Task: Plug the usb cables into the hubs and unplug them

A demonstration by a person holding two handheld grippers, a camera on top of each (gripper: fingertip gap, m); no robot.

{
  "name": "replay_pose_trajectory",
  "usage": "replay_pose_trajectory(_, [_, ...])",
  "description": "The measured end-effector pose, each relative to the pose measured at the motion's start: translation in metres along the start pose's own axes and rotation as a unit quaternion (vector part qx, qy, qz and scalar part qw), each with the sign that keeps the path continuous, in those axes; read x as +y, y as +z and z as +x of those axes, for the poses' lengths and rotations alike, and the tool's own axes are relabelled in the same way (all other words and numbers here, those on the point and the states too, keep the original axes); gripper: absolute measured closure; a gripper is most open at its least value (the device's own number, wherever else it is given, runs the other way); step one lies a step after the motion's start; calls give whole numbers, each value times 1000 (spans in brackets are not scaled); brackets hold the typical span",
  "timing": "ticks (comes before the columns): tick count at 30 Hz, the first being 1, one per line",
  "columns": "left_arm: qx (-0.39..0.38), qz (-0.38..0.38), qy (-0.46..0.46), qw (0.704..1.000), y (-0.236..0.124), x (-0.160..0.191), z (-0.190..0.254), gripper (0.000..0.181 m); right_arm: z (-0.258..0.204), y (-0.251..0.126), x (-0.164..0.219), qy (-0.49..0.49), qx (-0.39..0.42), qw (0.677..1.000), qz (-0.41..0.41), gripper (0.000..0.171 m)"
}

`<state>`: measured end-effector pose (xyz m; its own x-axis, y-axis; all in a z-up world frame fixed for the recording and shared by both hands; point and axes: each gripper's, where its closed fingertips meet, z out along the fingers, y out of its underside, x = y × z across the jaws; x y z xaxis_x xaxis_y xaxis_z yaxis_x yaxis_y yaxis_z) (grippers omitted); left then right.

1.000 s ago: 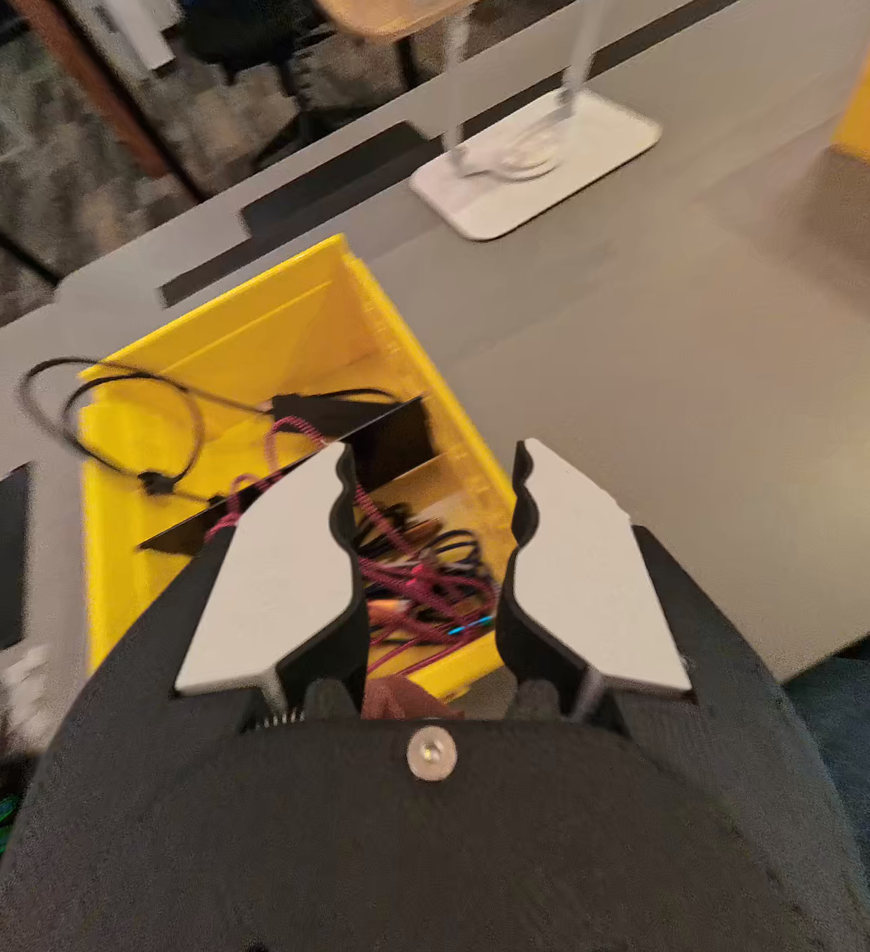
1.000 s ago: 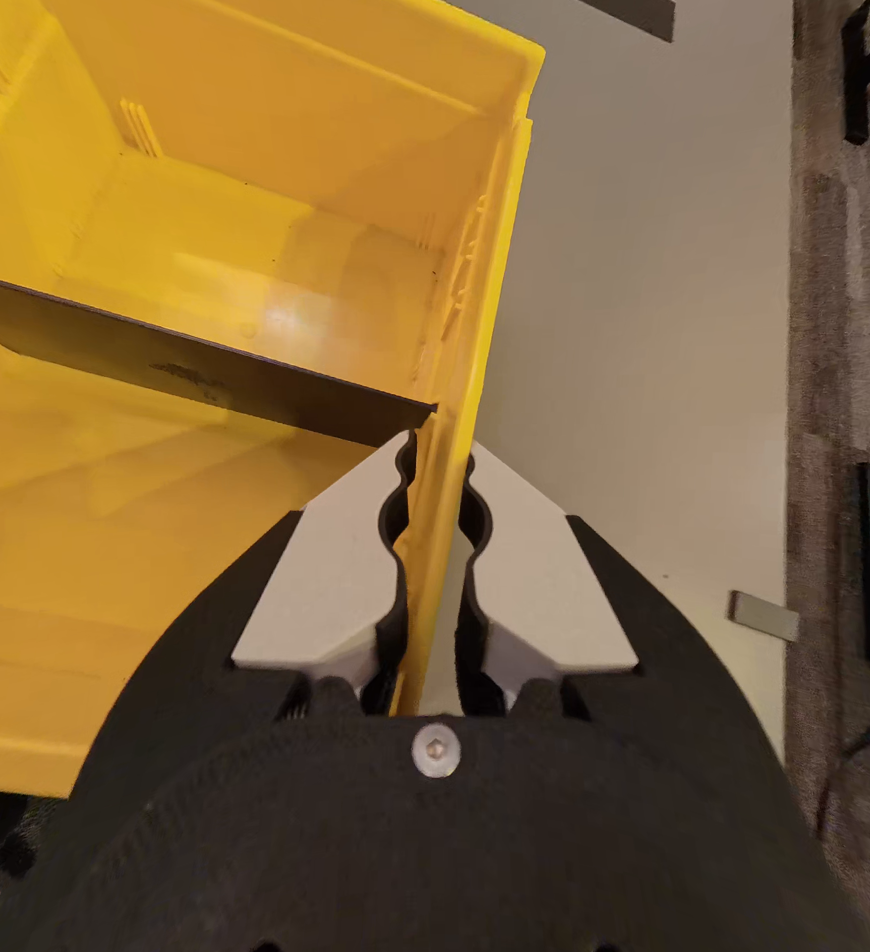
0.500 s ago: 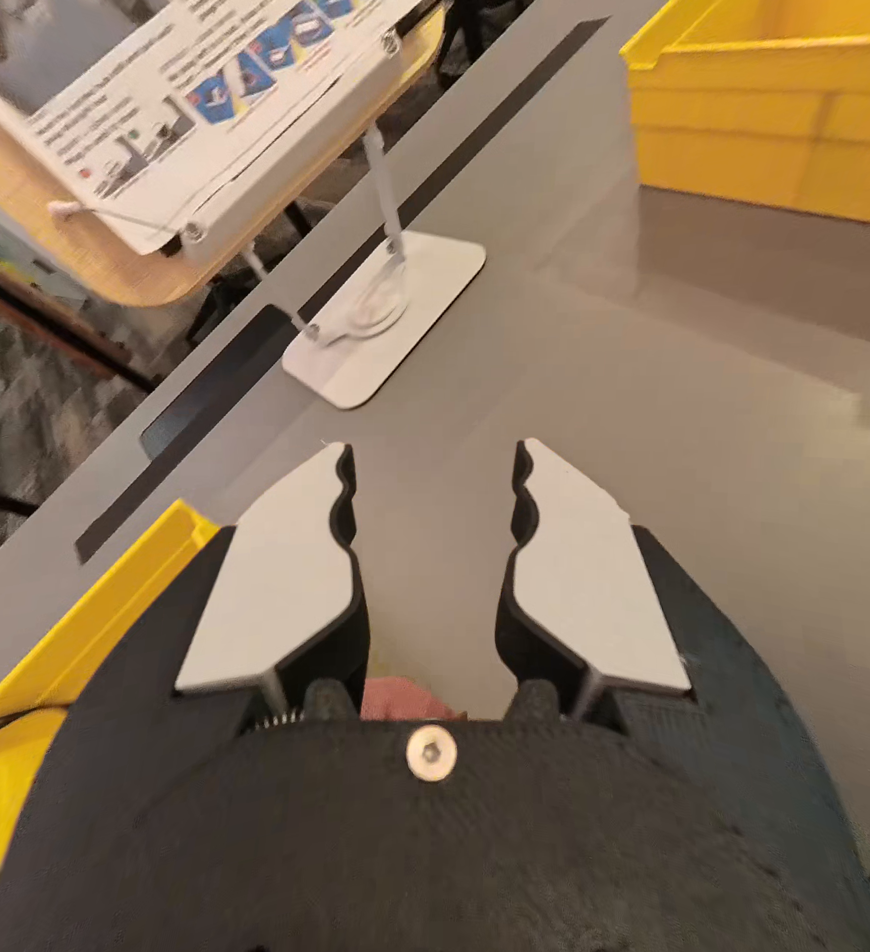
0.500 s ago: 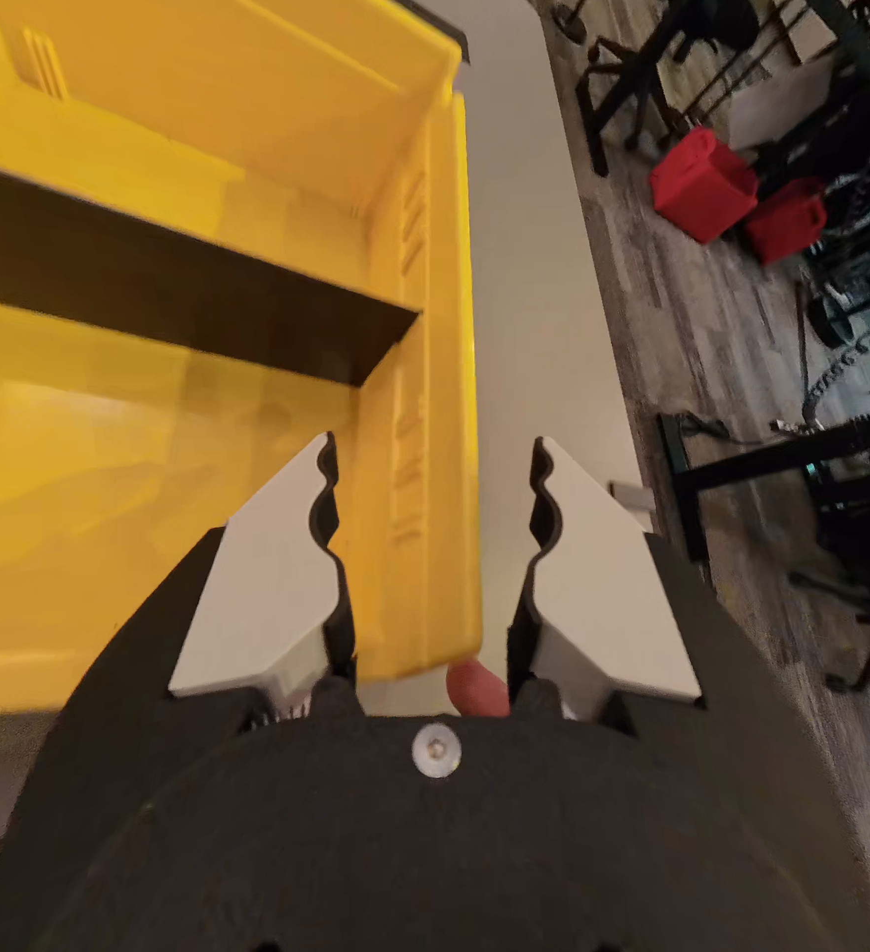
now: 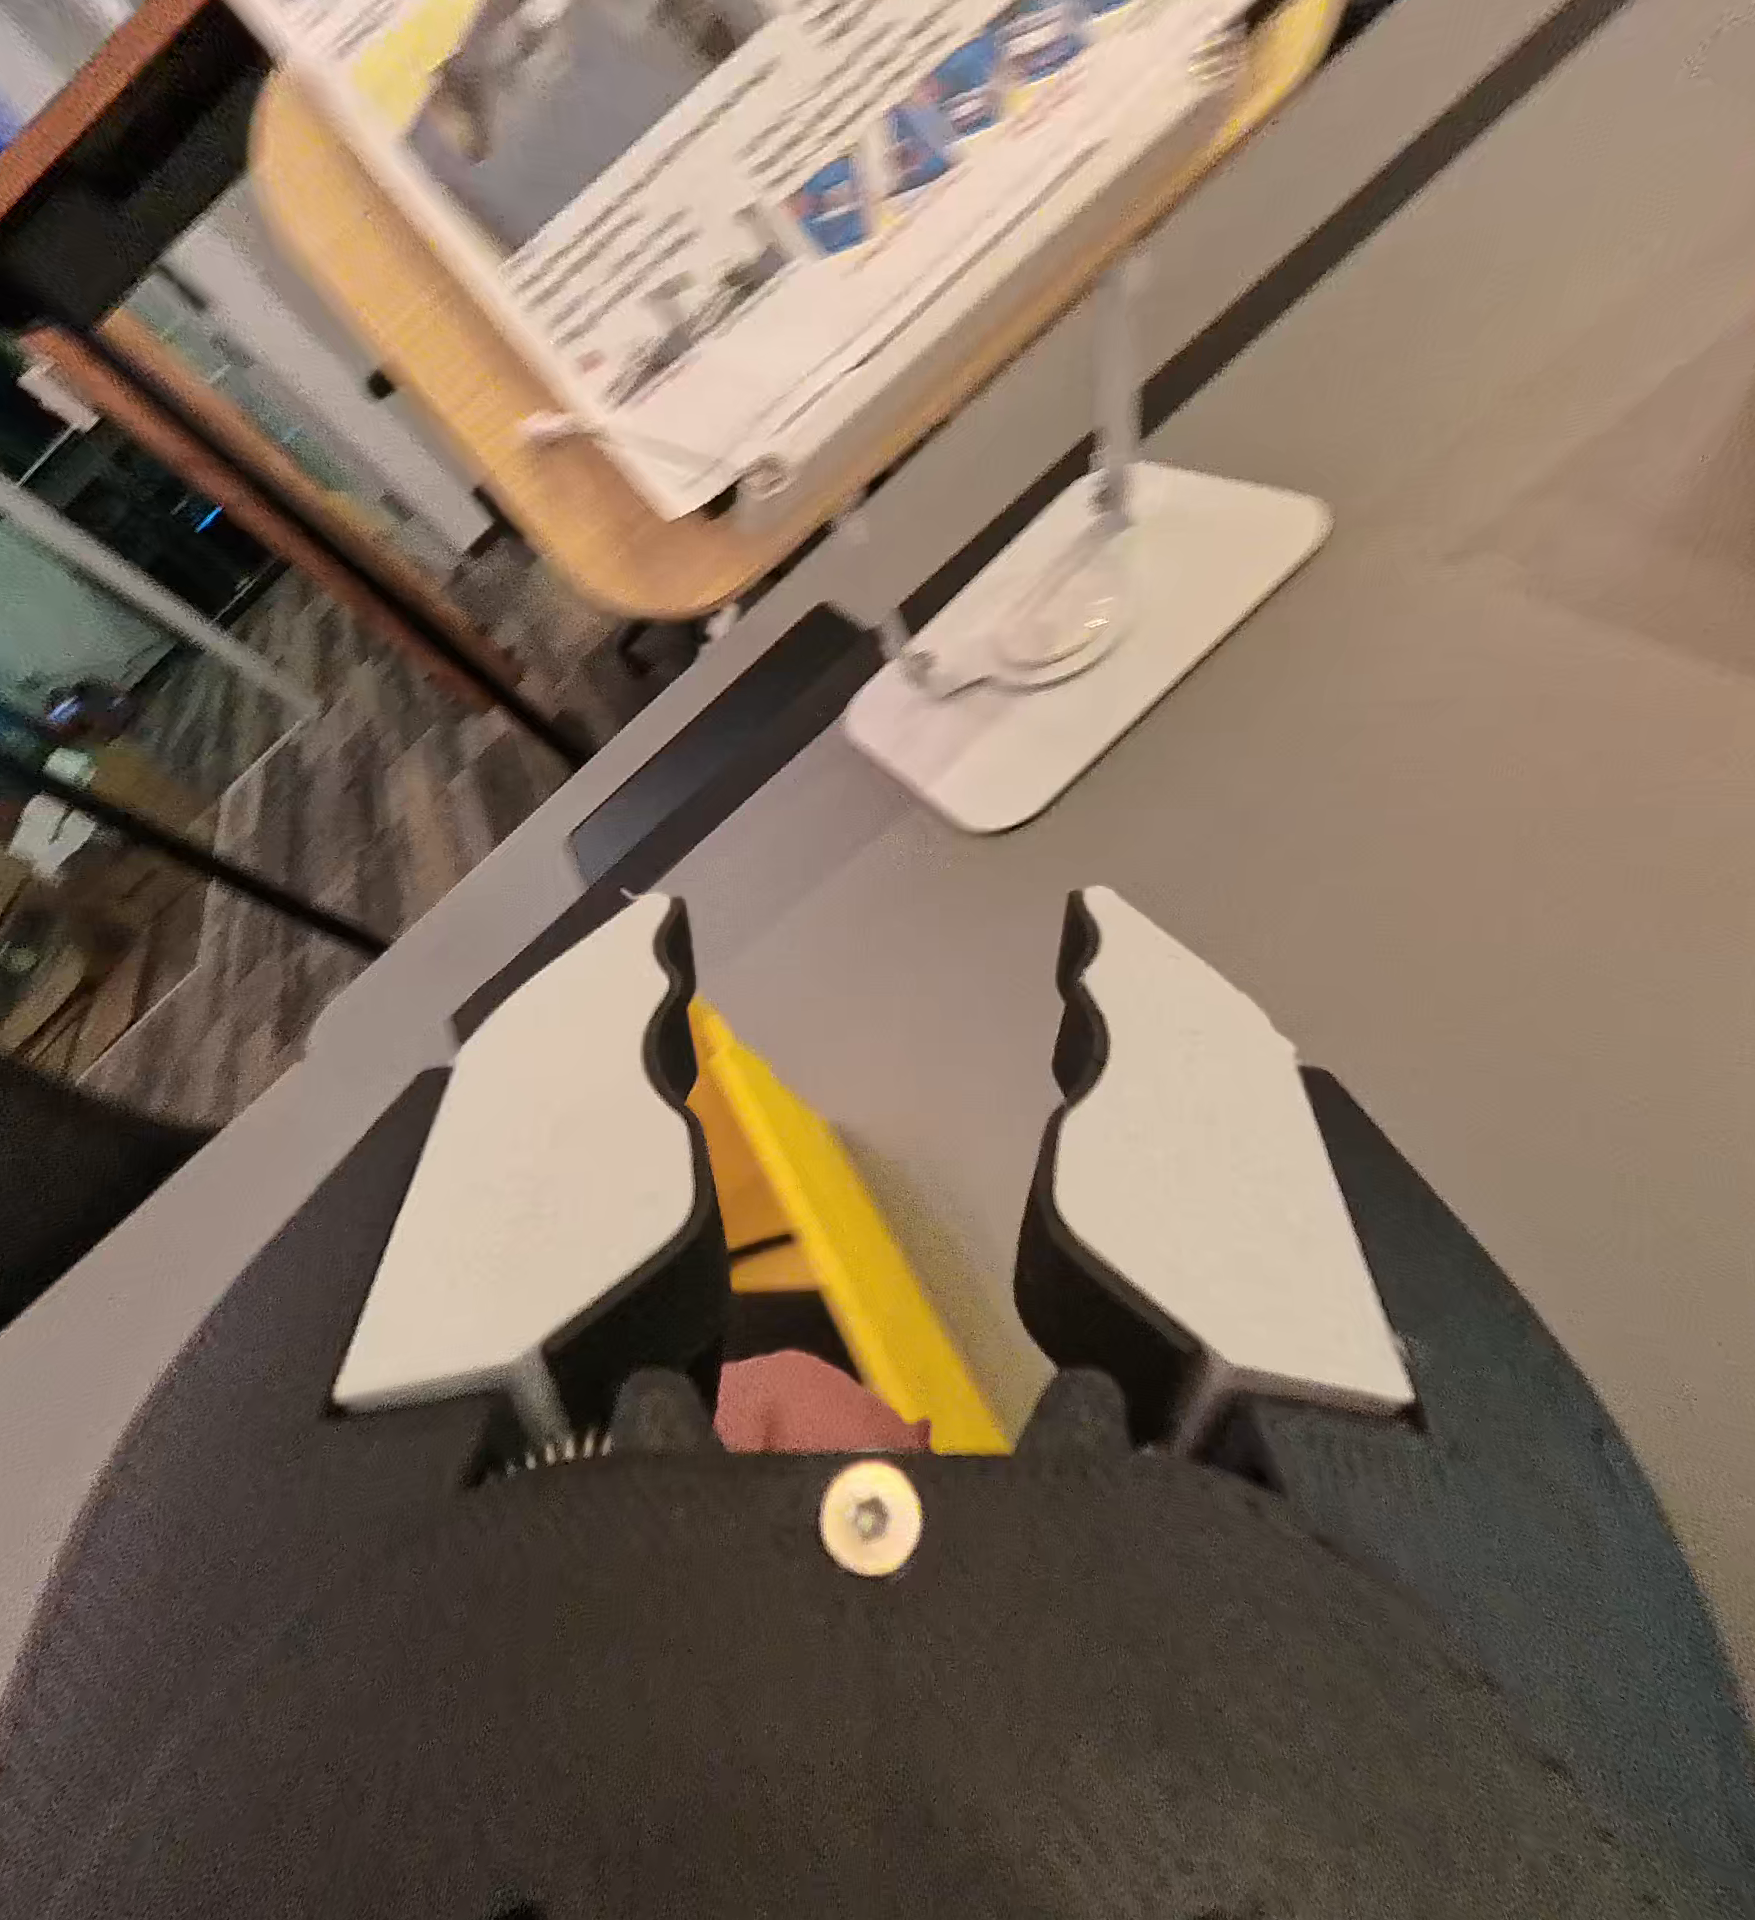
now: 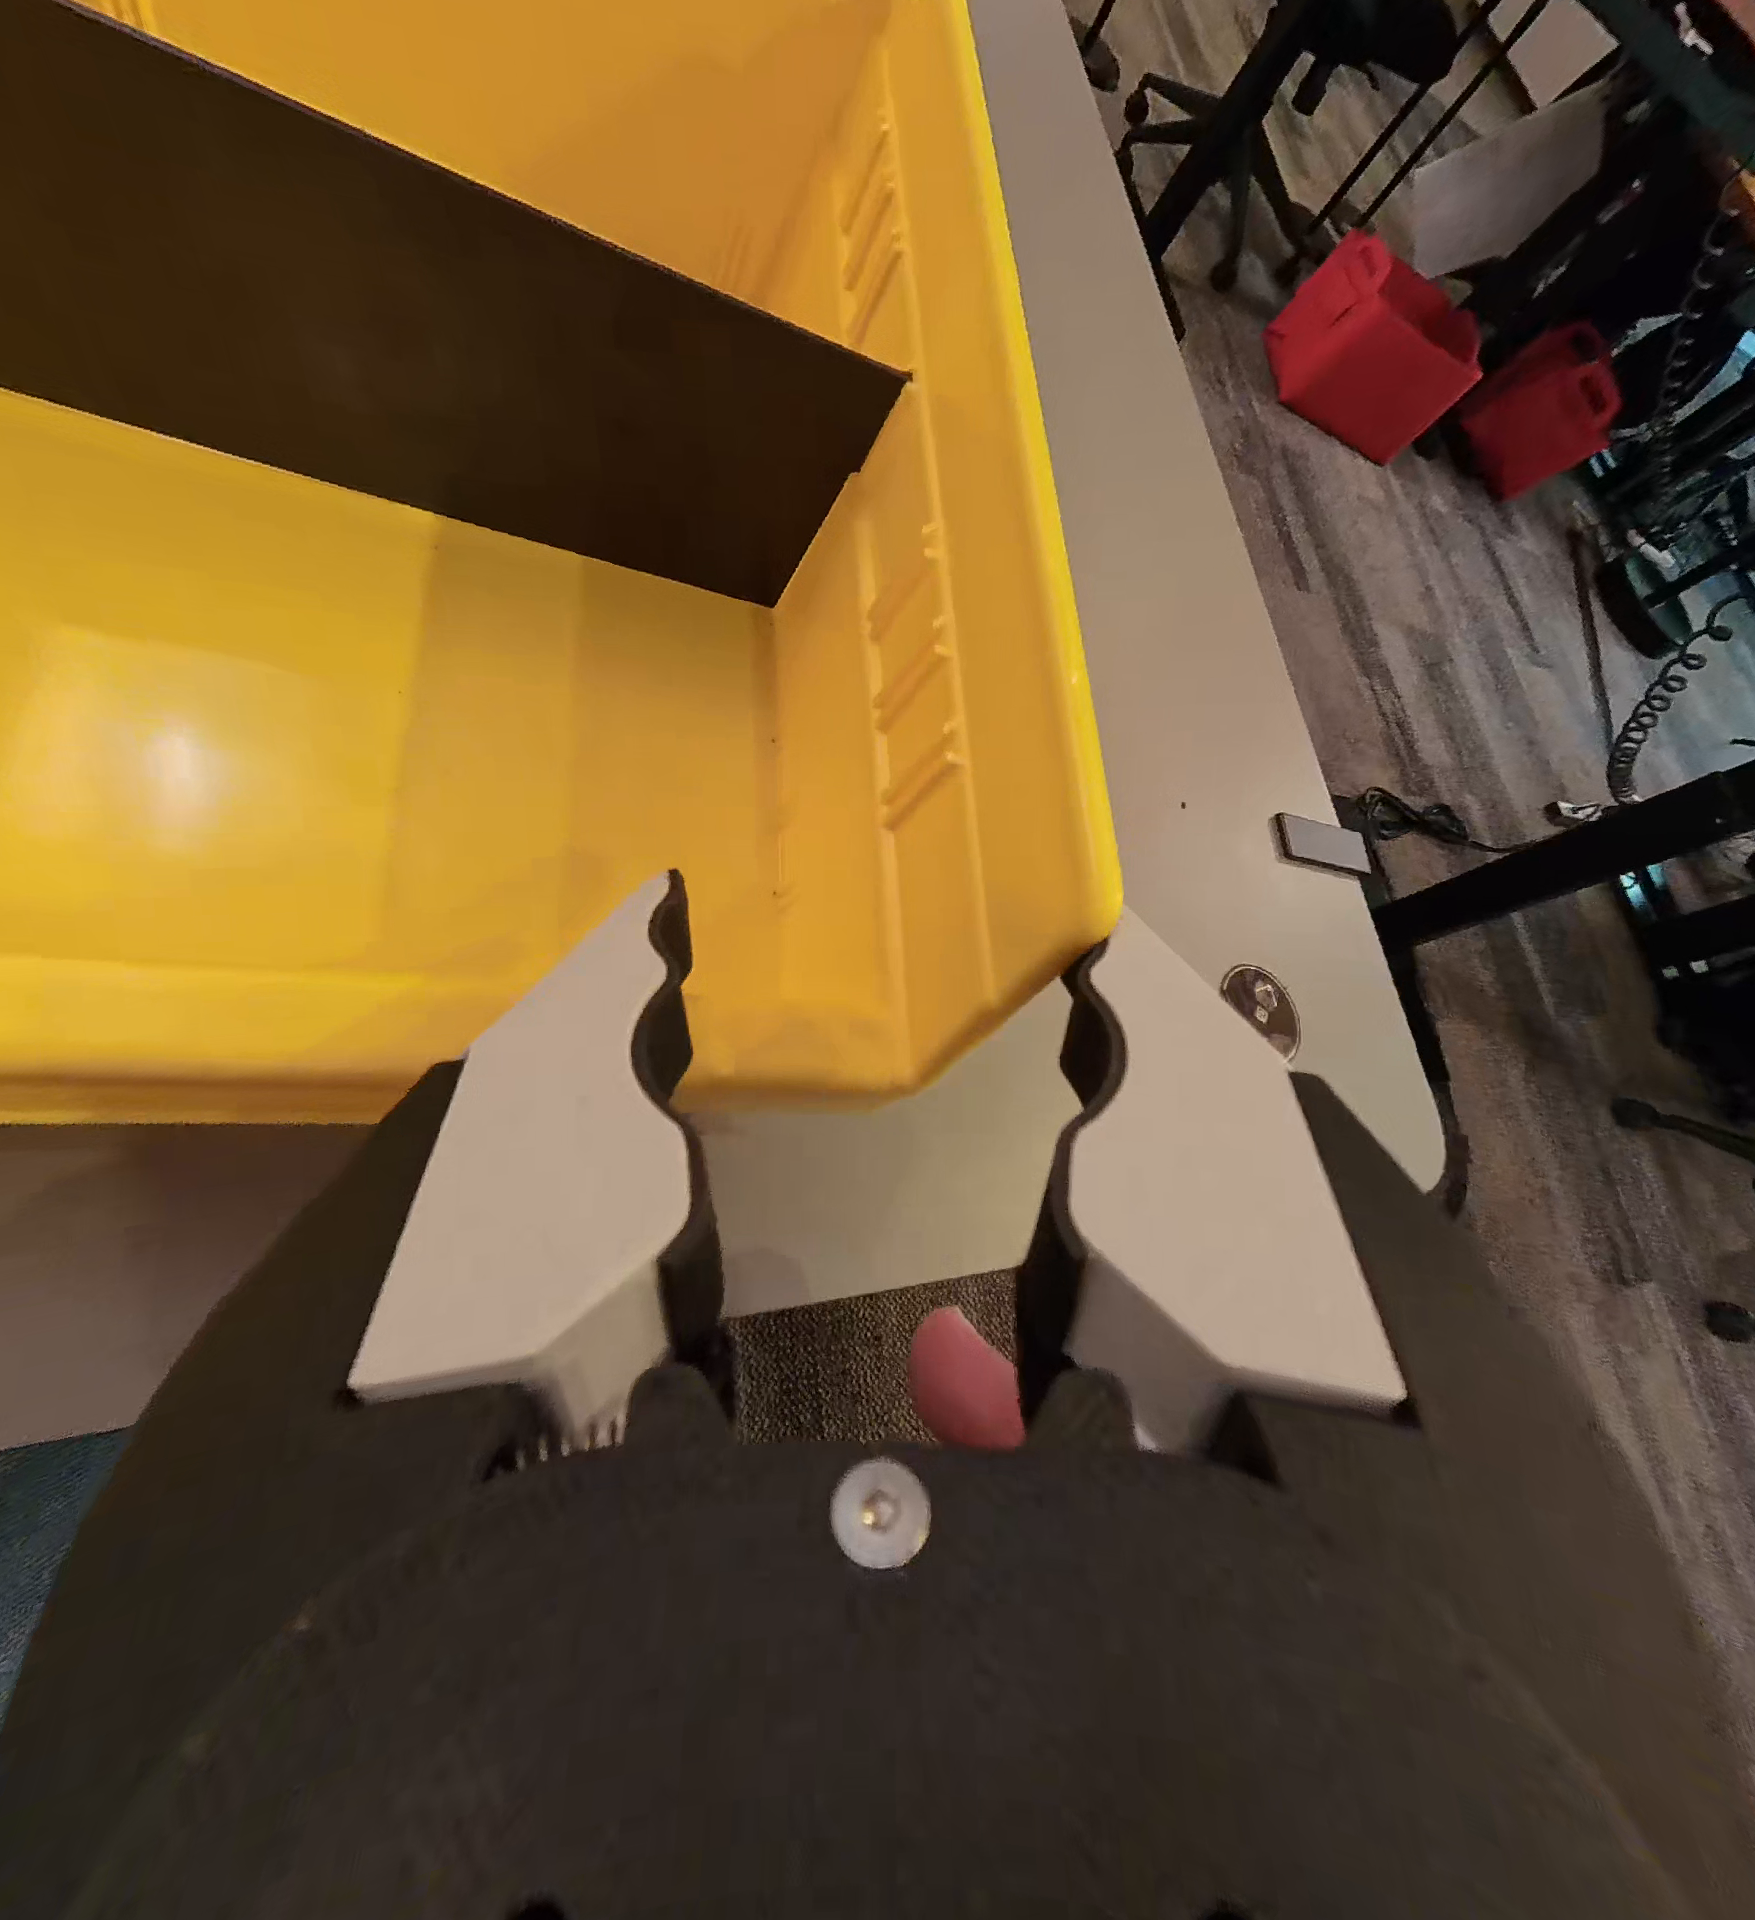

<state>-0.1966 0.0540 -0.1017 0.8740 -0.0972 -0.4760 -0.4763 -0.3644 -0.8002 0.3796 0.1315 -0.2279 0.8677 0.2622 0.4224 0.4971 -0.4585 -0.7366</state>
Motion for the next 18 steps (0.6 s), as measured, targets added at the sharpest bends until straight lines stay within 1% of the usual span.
replay_pose_trajectory(3, [-58, -34, -32, 997, -24, 34, -53, 110, 1, 3, -2, 16, -12, 1000, 9, 105])
replay_pose_trajectory(8, [-144, -100, -71, 982, -81, 106, -124, 104, 10, 9, -6, 23, -24, 999, 14, 130])
replay_pose_trajectory(9, [-155, -117, -76, 978, -92, 121, -134, 101, 12, 11, -7, 29, -30, 999, 18, 131])
replay_pose_trajectory(10, [-163, -131, -80, 975, -101, 135, -142, 98, 15, 14, -7, 31, -30, 999, 20, 129])
replay_pose_trajectory(11, [-170, -145, -85, 971, -110, 150, -149, 95, 17, 19, -5, 26, -28, 999, 16, 133])
replay_pose_trajectory(12, [-170, -160, -94, 968, -118, 165, -153, 91, 17, 23, -2, 19, -35, 999, 10, 142])
replay_pose_trajectory(15, [-141, -206, -166, 954, -134, 213, -156, 78, 16, 29, -4, 13, -53, 998, 11, 144])
replay_pose_trajectory(18, [-134, -209, -220, 943, -150, 241, -156, 79, 14, 31, -5, 19, -76, 997, 13, 148])
